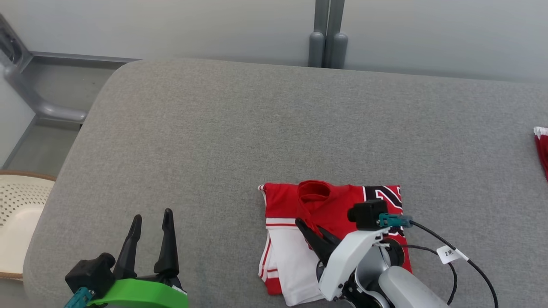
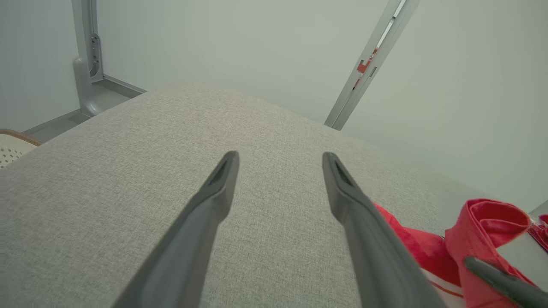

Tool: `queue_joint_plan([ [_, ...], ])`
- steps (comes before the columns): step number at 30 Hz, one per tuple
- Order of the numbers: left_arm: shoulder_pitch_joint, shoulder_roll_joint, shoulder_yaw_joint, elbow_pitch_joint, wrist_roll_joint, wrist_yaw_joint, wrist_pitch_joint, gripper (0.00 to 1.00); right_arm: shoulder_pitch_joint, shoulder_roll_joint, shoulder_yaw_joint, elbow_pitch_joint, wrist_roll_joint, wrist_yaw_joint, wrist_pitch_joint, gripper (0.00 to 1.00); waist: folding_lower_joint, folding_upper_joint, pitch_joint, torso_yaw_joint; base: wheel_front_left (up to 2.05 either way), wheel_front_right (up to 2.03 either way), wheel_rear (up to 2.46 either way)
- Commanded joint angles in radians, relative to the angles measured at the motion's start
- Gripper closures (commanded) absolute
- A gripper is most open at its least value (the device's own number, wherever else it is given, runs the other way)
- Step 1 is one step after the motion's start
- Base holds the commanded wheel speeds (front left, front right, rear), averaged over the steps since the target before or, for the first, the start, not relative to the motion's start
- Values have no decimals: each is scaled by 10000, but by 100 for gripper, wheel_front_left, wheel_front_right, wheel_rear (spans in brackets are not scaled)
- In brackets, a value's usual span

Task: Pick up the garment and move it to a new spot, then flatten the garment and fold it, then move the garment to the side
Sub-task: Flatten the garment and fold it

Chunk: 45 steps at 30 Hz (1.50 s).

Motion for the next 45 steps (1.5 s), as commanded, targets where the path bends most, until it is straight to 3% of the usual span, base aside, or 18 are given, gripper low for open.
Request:
queue_joint_plan([
  [1, -151, -18, -6, 21, 143, -17, -37, 0, -238, 2, 102, 295, 99, 3, -183, 100, 0, 0, 49, 180, 0, 0, 0],
  [11, -250, -92, -40, 123, 170, -56, -56, 0, -1233, 15, 1209, 1744, 1117, 3, -1158, 100, 0, 0, 132, 338, 0, 0, 0],
  [13, -236, -91, -59, 143, 134, -62, -58, 0, -1386, 17, 1471, 1925, 1352, 3, -1381, 56, 0, 0, 113, 324, 0, 0, 0],
  [14, -231, -93, -73, 154, 138, -65, -59, 0, -1454, 22, 1668, 1937, 1550, 3, -1496, 15, 0, 0, 99, 315, 0, 0, 0],
  [15, -230, -96, -85, 161, 139, -65, -60, 0, -1509, 22, 1824, 1912, 1705, 3, -1588, 0, 0, 0, 88, 301, 0, 0, 0],
  [21, -120, -57, -145, 187, 127, -64, -49, 0, -1714, 12, 2391, 1733, 2444, 3, -2177, 0, 0, 0, -42, 123, 0, 0, 0],
  [25, -40, -40, -207, 169, 142, -49, -16, 0, -1741, -25, 2229, 1638, 2461, 3, -2645, 0, 0, 0, -132, -12, 0, 0, 0],
  [35, 92, 22, -320, 89, 144, 15, 53, 0, -1196, -845, 297, 1739, 765, 3, -3506, 0, 0, 0, -249, -285, 0, 0, 0],
  [45, 30, 73, -425, 16, 202, 47, 61, 0, -183, -772, -1837, 1119, -1206, 3, -3578, 0, 0, 0, -293, -434, 0, 0, 0],
])
